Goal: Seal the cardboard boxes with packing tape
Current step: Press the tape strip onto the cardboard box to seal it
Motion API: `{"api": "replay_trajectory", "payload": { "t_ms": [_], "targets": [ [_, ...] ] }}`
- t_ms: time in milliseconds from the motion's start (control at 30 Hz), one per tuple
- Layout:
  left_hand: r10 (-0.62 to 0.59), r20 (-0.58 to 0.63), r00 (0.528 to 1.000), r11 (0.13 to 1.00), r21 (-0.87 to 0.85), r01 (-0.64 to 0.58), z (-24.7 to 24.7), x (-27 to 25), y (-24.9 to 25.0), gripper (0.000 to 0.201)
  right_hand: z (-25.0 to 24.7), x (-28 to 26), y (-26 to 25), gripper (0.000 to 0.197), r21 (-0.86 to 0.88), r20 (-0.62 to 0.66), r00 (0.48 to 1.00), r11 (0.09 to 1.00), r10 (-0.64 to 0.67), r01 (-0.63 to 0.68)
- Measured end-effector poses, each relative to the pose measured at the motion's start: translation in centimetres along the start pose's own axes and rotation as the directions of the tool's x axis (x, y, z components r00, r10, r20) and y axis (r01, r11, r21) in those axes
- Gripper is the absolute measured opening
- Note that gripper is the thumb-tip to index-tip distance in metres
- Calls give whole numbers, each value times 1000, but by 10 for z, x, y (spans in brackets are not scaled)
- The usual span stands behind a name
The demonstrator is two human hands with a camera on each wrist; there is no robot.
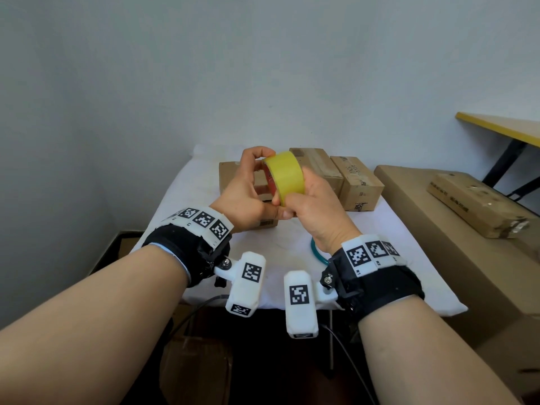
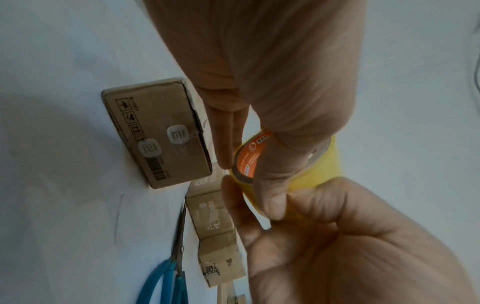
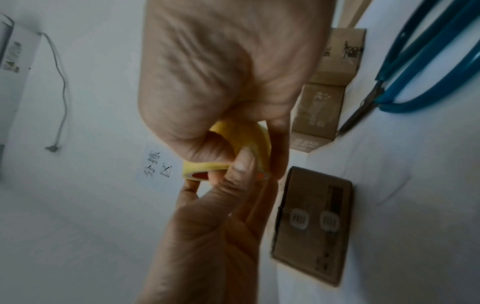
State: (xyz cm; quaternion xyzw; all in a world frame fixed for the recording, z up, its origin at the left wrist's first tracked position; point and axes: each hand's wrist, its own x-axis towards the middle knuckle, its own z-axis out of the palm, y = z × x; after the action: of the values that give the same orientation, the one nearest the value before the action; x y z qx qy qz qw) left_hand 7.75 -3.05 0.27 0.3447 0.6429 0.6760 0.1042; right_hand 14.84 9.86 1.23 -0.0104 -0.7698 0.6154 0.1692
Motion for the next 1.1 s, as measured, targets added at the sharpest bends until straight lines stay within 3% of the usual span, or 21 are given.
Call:
{"api": "replay_trajectory", "payload": {
  "t_ms": [233,433,767,1100],
  "targets": [
    [-22,19,1000,1000,-18,23,0,0,-1,93,-5,-4,0,20,6,3,1000,1000,17,-17],
    [-27,13,1000,999,-25,27,1,0,-2,93,-2,-3,0,32,-7,-9,999,999,34,-34],
    [-58,33,998,998,-11,59,-4,1,-4,93,-5,-5,-1,20,21,-1,999,999,43,-43],
    [-58,28,998,998,-11,58,-5,1,-5,93,0,-2,3,29,-29,0,999,998,51,-51]
  ]
}}
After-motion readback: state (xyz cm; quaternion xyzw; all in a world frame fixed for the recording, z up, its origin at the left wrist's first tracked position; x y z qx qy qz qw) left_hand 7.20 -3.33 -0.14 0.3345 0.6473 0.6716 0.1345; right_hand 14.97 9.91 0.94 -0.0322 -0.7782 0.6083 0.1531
